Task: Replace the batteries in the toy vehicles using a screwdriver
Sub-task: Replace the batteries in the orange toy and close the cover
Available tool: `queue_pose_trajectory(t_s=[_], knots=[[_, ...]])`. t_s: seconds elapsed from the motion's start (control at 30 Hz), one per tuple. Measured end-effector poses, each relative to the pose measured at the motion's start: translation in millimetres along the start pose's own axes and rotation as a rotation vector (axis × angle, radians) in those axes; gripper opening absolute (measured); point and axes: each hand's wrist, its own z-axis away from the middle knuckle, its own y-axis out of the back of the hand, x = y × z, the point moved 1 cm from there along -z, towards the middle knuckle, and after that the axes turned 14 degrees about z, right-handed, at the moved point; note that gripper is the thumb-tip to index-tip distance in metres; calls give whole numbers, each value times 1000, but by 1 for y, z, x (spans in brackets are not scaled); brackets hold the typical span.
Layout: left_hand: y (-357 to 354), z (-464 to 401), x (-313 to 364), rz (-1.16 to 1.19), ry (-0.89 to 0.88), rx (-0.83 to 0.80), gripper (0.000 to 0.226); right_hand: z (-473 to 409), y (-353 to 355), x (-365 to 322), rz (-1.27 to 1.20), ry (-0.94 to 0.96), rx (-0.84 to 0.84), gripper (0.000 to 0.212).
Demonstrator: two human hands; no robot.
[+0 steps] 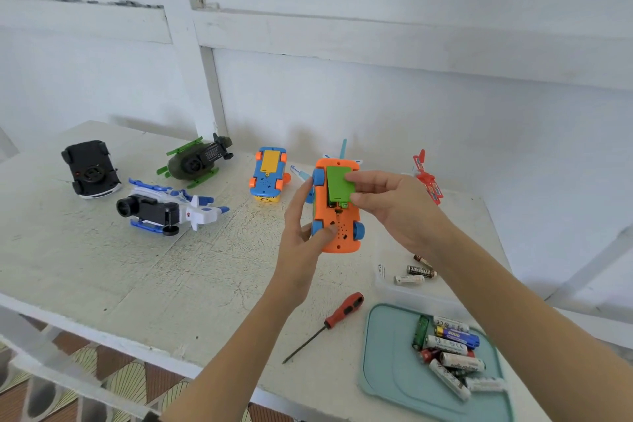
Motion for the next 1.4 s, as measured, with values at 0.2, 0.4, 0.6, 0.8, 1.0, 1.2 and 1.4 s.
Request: queue_pose_trajectory(t_s=[0.2, 0.4, 0.6, 0.8, 1.0, 1.2, 1.4], knots=[[-3, 4, 3, 10, 2, -17, 74, 3, 2, 0, 114, 53, -19, 42], [-4, 5, 5, 37, 36, 18, 73, 6, -2, -1, 547, 227, 121, 36], [-8, 9, 8, 43, 43, 20, 71, 8, -4, 5, 783, 382, 174, 38], [-9, 10, 7, 47, 47, 13, 70, 5, -1, 1, 833, 340, 127, 40], [-12, 10, 6, 35, 42, 0, 70, 7, -1, 2, 776, 304, 100, 42], [-12, 10, 4, 18, 43, 0, 70, 4, -3, 7, 761, 323, 131, 39], [-11, 8, 4, 20, 27, -16, 67, 1, -5, 12, 775, 372, 160, 37]])
